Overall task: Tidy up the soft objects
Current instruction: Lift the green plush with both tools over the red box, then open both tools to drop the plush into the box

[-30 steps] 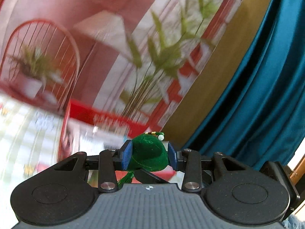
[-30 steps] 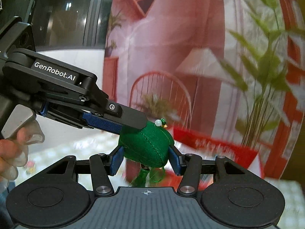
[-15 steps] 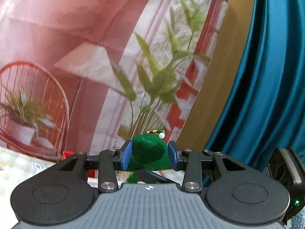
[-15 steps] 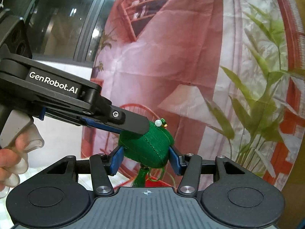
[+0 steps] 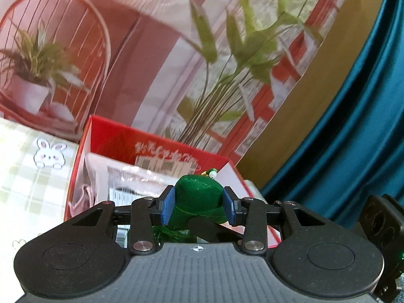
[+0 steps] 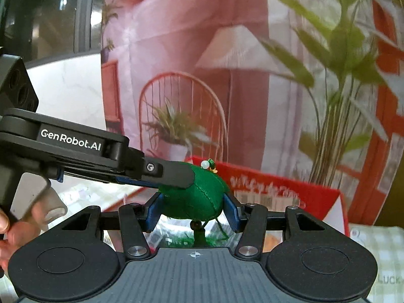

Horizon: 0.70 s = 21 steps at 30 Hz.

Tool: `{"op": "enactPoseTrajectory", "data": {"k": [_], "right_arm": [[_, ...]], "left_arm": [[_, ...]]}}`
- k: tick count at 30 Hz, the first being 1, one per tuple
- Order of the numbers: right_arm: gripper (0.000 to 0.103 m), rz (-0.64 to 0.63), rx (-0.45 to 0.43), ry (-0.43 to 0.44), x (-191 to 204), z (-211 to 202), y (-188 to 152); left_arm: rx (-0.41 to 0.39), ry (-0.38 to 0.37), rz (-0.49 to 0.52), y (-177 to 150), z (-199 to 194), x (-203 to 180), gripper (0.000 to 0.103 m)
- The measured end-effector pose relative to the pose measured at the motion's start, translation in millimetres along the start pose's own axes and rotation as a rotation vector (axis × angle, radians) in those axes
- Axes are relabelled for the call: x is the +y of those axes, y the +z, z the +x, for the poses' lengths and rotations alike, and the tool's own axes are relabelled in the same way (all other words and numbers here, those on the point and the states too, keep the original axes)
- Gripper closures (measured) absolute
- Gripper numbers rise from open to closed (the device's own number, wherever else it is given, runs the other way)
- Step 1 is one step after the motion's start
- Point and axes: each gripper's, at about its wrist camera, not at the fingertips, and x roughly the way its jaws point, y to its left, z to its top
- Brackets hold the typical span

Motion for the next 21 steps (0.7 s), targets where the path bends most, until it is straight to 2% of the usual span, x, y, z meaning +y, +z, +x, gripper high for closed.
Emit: {"op": "enactPoseTrajectory", "data": {"k": [3,7,9,11,12,14,15,18,21], "right_arm": [[0.054,0.027,0.022,-0.005,-3,4,-7],[0.051,0.050,0.037,-0.106,-5,5,-17],[0.043,0.071,0.038,-0.139,-8,3,-24],[0.032,0.075,0.023,-0.170,-8,-2,-32],[0.028,0.072,0.010,-0.182,-8,-5,-35],[0.003,0.061,-0.017,-0.210,-3,-14,-43],[0.000,0.060,-0.040,-0.216,0,-20,-47],[0.000,0.079,-0.077,-0.200,3,-32,-55],[0.000,0.083,-0.099,-0.260,9,-41,-63]], "left_arm": [[0.013,0.008,0.003,-2,4,6,0.060],[-0.007,0.077,0.001,-3,-3,15,0.043],[-0.023,0.105,0.001,-3,-11,21,0.037],[-0.036,0.141,0.014,-5,-21,26,0.023],[-0.049,0.167,0.031,-6,-27,27,0.020],[-0.077,0.220,0.075,-12,-38,28,0.007],[-0.087,0.247,0.095,-16,-44,29,0.005],[-0.092,0.305,0.131,-28,-58,31,0.000],[-0.069,0.372,0.157,-43,-67,32,0.000]]}}
